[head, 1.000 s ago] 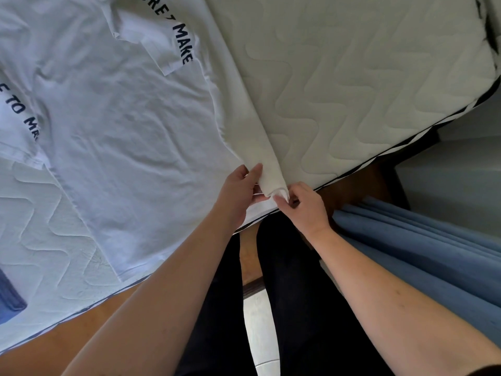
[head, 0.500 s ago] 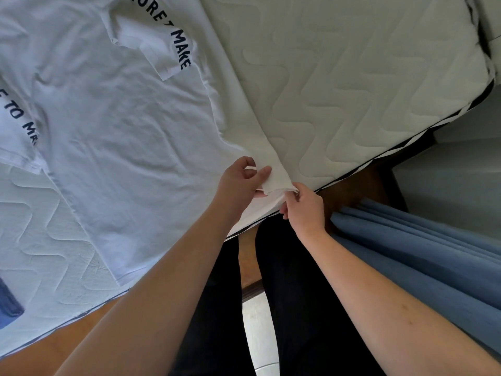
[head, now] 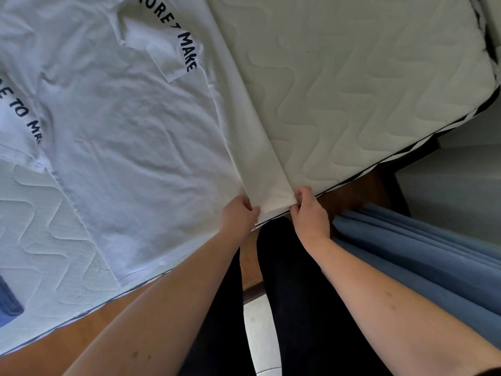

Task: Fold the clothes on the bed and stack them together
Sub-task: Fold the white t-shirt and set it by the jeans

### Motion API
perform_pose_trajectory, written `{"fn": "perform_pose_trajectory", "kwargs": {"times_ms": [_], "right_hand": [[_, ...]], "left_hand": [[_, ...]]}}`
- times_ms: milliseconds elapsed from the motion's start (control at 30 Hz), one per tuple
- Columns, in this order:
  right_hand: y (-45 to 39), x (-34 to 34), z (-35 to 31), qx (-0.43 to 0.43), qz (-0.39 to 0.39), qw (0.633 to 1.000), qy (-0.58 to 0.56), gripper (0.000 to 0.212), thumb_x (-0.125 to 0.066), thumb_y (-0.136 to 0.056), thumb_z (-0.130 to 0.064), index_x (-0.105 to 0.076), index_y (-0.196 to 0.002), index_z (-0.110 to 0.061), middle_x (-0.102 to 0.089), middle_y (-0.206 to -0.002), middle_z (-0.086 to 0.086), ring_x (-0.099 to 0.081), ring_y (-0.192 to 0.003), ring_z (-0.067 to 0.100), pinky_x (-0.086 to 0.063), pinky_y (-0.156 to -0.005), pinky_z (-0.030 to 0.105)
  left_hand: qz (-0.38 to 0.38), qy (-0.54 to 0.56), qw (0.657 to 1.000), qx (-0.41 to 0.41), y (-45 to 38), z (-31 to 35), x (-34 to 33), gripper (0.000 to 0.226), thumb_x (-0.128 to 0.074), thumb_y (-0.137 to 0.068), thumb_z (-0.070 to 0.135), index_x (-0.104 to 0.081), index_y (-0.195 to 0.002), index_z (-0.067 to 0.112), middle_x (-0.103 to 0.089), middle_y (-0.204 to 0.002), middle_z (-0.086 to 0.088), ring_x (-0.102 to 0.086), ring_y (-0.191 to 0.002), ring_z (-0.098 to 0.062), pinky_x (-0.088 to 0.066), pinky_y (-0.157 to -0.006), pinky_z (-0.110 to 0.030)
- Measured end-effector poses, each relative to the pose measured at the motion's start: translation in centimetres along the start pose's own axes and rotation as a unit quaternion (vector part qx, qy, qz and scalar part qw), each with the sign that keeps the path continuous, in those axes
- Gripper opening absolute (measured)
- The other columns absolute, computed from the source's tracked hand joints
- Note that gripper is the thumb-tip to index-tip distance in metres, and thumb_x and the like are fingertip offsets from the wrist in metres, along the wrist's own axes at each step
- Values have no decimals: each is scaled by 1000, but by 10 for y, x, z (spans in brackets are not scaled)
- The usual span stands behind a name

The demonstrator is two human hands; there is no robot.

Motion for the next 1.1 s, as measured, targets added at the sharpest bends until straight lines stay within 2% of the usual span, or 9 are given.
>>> {"fn": "perform_pose_trajectory", "kwargs": {"times_ms": [100, 200, 300, 400, 500, 567, 833, 1033, 1100], "right_hand": [[-5, -13, 3, -9, -65, 997, 28, 22, -54, -90, -6, -45, -107, -18, -57, -107, 6, -58, -92, 29, -45, -73, 36], [-7, -18, 4, -35, -94, 995, -13, 29, -54, -87, -2, -43, -108, -19, -50, -111, 5, -54, -98, 26, -47, -83, 38], [-10, -11, 10, -103, -47, 986, -125, 10, -47, -97, -19, -45, -106, -21, -53, -106, -1, -56, -99, 23, -41, -81, 31], [-17, -8, 7, -104, -44, 987, -116, 24, -56, -94, -40, -51, -107, -20, -59, -103, -2, -57, -94, 19, -44, -82, 32], [-24, -7, 10, -102, -63, 992, -48, 19, -61, -93, -40, -53, -93, -24, -59, -89, -4, -56, -87, 20, -39, -74, 30], [-27, -7, 14, -119, -78, 989, -36, 19, -62, -92, -40, -53, -90, -23, -58, -86, -4, -56, -86, 20, -39, -73, 30], [-38, 7, -14, -128, -71, 989, -8, 26, -60, -87, -12, -50, -110, -16, -52, -115, 8, -58, -95, 30, -49, -79, 36], [-63, 21, -75, -40, -48, 996, -62, 26, -54, -90, -10, -56, -115, -18, -55, -111, 4, -55, -90, 18, -38, -76, 24], [-69, 23, -98, -11, -58, 995, -84, 25, -52, -90, -10, -57, -110, -24, -58, -109, 1, -56, -88, 11, -37, -71, 20]], "left_hand": [[-16, -46, 999, -4, -5, 2, 4, 20, -67, -85, 29, -52, -75, 22, -69, -67, 2, -65, -56, -11, -54, -61, -28], [54, -2, 999, -8, -12, 13, 28, 20, -65, -86, 41, -56, -89, 24, -66, -73, 5, -61, -53, -3, -44, -59, -25], [112, 109, 987, -22, -19, 25, 48, 23, -61, -91, 44, -56, -100, 23, -64, -67, 5, -55, -42, 3, -44, -58, -28], [114, 144, 983, -20, -32, 33, 57, 23, -61, -94, 38, -61, -100, 16, -62, -63, 3, -48, -37, 2, -42, -53, -28], [66, 97, 993, -31, -46, 42, 61, 9, -65, -91, 23, -60, -87, 16, -60, -63, 3, -49, -35, 2, -40, -45, -19], [52, 38, 997, -36, -49, 44, 66, 17, -67, -87, 22, -54, -76, 19, -59, -59, 4, -52, -40, -2, -42, -49, -21], [-50, -173, 982, -63, -47, 54, 65, 30, -57, -91, 32, -59, -65, 17, -69, -62, 1, -58, -54, -12, -49, -62, -25], [11, -28, 996, -85, -51, 68, 119, 17, -53, -97, 31, -63, -95, 17, -71, -76, 2, -64, -59, -9, -45, -52, -21], [17, 58, 995, -79, -54, 70, 138, 18, -50, -97, 26, -64, -102, 15, -73, -84, 1, -67, -64, -9, -52, -59, -26]]}}
Point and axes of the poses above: each hand's wrist, its own y-axis away from the middle knuckle, its own x-axis out of the back of the hand, z = x × y, the point moved 10 cm from there along -y, towards the middle knuckle
